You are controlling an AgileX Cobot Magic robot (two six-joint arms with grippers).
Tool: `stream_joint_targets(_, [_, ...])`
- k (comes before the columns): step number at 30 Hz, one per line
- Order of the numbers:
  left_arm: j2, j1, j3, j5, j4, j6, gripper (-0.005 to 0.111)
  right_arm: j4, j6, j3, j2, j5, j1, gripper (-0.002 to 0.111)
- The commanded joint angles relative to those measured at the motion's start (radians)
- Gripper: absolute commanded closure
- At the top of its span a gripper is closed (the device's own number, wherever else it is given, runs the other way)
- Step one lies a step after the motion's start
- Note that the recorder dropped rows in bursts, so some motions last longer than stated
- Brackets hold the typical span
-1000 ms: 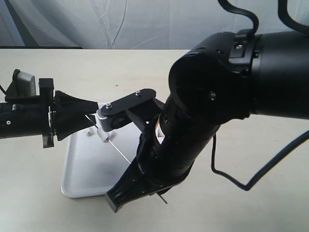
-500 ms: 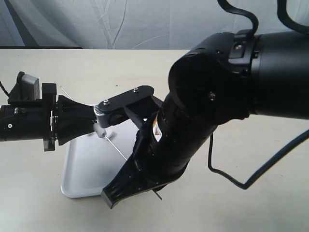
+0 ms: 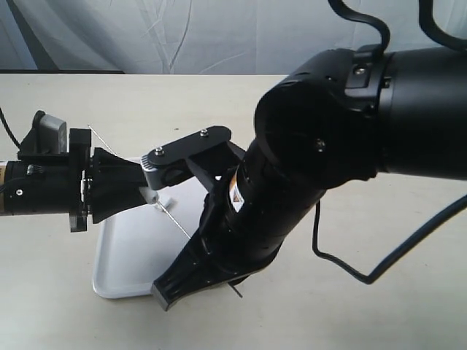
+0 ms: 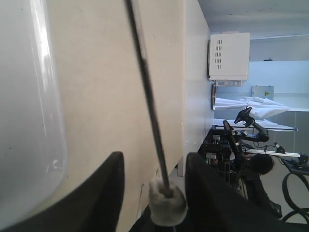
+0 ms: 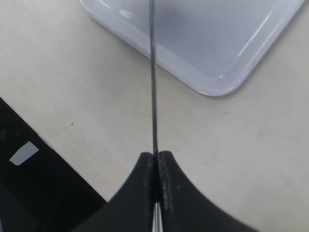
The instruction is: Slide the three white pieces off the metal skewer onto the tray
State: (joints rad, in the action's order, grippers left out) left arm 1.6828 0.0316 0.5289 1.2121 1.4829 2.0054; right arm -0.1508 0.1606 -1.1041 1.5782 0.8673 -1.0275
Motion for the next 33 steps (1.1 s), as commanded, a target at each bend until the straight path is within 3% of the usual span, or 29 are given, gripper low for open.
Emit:
stream_joint_targets(1, [-0.008, -0.005, -0.005, 0.009, 0.006, 0.010, 0.067, 0.012, 0.000, 0.002, 0.002, -0.019, 0.003, 0.109])
stream_joint_targets(33, [-0.014, -0.005, -0.005, 0.009, -0.056, 0.037, 0.067, -0.043, -0.003, 0.002, 0.024, -0.064, 0.039, 0.109])
